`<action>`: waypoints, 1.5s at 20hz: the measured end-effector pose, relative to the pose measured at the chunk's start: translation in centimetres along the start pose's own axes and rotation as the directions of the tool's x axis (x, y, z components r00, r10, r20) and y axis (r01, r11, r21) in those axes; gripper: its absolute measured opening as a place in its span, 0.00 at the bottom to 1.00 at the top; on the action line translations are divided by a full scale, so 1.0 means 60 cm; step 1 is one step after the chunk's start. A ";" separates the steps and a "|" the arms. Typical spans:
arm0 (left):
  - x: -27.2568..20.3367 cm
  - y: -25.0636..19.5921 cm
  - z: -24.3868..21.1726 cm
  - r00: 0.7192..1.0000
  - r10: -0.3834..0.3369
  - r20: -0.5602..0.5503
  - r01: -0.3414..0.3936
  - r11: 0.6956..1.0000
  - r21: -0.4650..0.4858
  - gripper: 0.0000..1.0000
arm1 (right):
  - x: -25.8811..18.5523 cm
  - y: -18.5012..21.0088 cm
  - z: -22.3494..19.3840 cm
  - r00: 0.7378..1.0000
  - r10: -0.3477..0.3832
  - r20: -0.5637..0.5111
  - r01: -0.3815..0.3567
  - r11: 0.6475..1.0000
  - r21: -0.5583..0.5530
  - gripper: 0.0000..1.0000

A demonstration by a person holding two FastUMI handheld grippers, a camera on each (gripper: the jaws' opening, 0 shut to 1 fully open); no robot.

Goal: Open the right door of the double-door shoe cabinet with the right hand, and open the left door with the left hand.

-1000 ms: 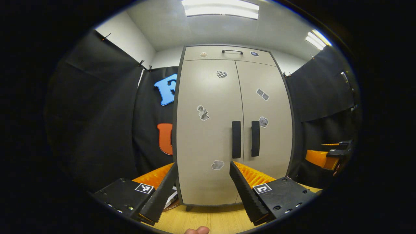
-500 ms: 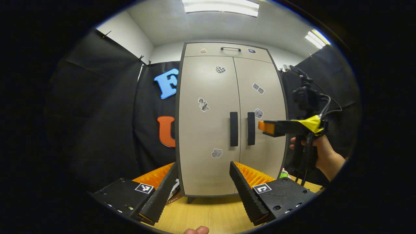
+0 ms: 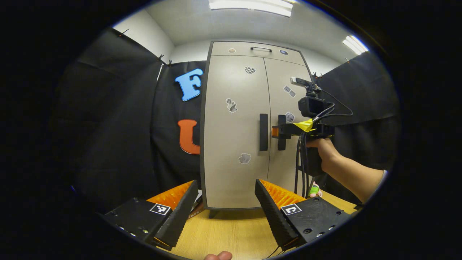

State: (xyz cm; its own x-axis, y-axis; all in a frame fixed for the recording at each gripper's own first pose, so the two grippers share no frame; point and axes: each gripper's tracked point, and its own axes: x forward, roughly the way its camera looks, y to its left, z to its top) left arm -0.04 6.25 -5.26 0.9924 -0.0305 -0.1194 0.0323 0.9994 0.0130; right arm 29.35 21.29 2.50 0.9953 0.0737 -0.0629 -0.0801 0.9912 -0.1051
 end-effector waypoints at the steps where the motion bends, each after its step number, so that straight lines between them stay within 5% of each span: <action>1: 0.001 0.005 0.001 1.000 0.004 0.002 -0.004 1.000 -0.002 0.95 | 0.002 -0.002 -0.001 1.000 -0.014 -0.003 0.014 1.000 -0.004 0.93; 4: 0.005 0.012 0.005 1.000 0.006 0.010 -0.005 1.000 -0.004 0.95 | 0.004 -0.008 0.003 0.999 -0.051 0.014 0.051 0.999 -0.018 0.82; 6: 0.006 0.017 0.005 1.000 0.007 0.012 -0.007 1.000 0.002 0.95 | 0.003 0.003 0.001 0.999 -0.036 0.014 0.036 0.999 -0.012 0.68; 9: 0.007 0.018 0.011 1.000 0.008 0.026 -0.008 1.000 0.001 0.95 | 0.006 0.015 0.000 1.000 -0.015 0.015 0.015 1.000 -0.015 0.33; 13: 0.008 0.018 0.020 0.999 0.002 0.046 -0.002 1.000 0.001 0.95 | 0.004 0.015 0.002 1.000 -0.004 0.029 0.003 1.000 0.024 0.10; 30: -0.026 -0.031 0.044 0.997 -0.030 0.072 0.028 0.999 0.021 0.95 | -0.082 0.004 -0.007 0.995 0.101 0.000 -0.101 0.995 0.014 0.09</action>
State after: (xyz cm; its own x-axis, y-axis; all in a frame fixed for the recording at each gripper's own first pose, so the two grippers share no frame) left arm -1.31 4.38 -2.50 0.9970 -0.0612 -0.0481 0.0627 0.9976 0.0301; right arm 24.40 21.09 2.40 0.9820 0.1739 -0.0735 -0.1799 0.9801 -0.0845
